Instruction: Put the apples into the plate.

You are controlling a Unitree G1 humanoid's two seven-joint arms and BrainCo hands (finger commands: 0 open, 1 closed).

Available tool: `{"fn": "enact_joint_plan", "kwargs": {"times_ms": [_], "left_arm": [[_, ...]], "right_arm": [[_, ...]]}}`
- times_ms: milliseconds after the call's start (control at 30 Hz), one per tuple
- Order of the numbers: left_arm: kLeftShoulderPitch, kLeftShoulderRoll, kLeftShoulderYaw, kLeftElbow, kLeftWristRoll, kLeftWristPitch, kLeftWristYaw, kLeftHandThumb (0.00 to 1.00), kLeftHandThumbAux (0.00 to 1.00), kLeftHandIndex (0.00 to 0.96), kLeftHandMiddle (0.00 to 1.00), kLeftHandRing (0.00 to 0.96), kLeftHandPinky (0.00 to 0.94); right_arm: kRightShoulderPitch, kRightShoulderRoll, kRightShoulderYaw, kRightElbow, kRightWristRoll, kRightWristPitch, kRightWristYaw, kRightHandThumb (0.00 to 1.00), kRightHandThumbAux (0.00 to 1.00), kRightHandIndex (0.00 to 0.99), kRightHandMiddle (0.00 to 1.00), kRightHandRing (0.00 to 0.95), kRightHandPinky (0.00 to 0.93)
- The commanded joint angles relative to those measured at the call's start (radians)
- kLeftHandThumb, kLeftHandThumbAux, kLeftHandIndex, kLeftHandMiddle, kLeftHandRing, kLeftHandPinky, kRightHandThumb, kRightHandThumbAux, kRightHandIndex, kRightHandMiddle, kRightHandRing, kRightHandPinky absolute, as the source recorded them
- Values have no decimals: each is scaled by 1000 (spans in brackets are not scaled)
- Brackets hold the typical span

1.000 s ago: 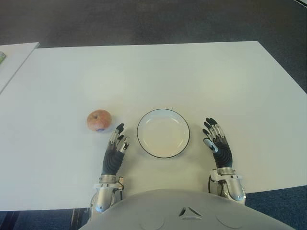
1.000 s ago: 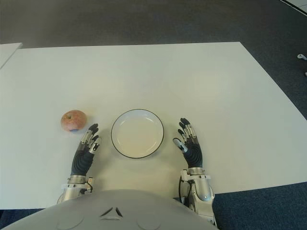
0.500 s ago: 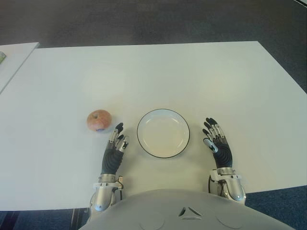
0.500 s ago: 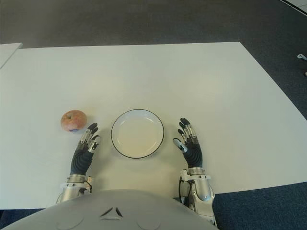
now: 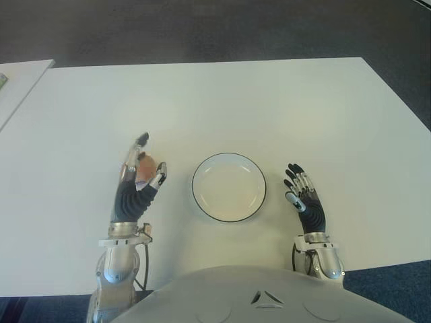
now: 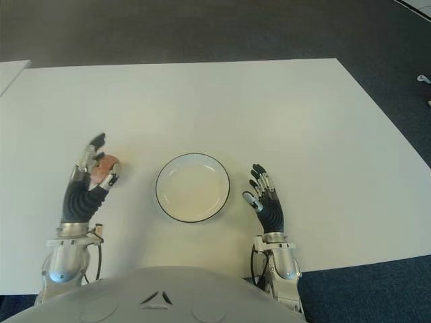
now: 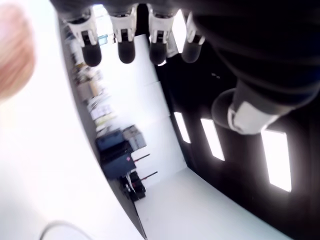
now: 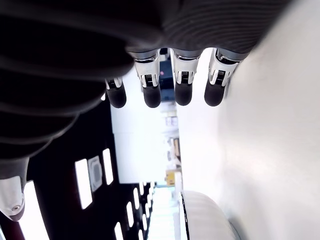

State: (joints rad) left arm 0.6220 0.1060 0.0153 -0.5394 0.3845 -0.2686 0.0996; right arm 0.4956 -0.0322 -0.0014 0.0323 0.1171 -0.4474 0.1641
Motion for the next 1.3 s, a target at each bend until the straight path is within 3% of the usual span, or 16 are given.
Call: {"fn": "enact_joint_plan", "kwargs": {"times_ms": [33, 233, 367, 633, 833, 1100, 1300], "left_arm": [[-69, 130, 70, 7, 561, -20, 217, 288, 447, 78, 60, 51, 55], [-129, 217, 113, -9, 668, 25, 184, 318, 384, 133, 60, 29, 20], [-166, 279, 152, -51, 716, 57, 84, 316, 355, 155, 50, 10, 4], [-200, 365, 167, -63, 816, 87, -3, 268, 323, 140, 26, 0, 0], [-247, 433, 162, 9, 829, 86, -12, 248, 305, 111, 12, 0, 0], [-388, 534, 108, 174, 841, 78, -30, 285, 277, 104, 14, 0, 0], [-425, 579, 77, 242, 819, 81, -53, 295, 258, 99, 11, 0, 0]], "right_arm": [[21, 5, -2, 115, 8, 81, 4, 200, 523, 0, 0, 0, 0], [14, 5, -2, 125, 10, 79, 5, 202, 530, 0, 0, 0, 0], [10, 5, -3, 133, 8, 75, 5, 201, 531, 0, 0, 0, 0], [8, 1, -7, 143, 14, 68, 14, 194, 524, 0, 0, 0, 0], [6, 2, -13, 148, 16, 65, 18, 194, 526, 0, 0, 0, 0], [4, 1, -19, 147, 24, 74, 28, 204, 521, 0, 0, 0, 0], [3, 0, -25, 147, 30, 74, 33, 211, 512, 0, 0, 0, 0]]}}
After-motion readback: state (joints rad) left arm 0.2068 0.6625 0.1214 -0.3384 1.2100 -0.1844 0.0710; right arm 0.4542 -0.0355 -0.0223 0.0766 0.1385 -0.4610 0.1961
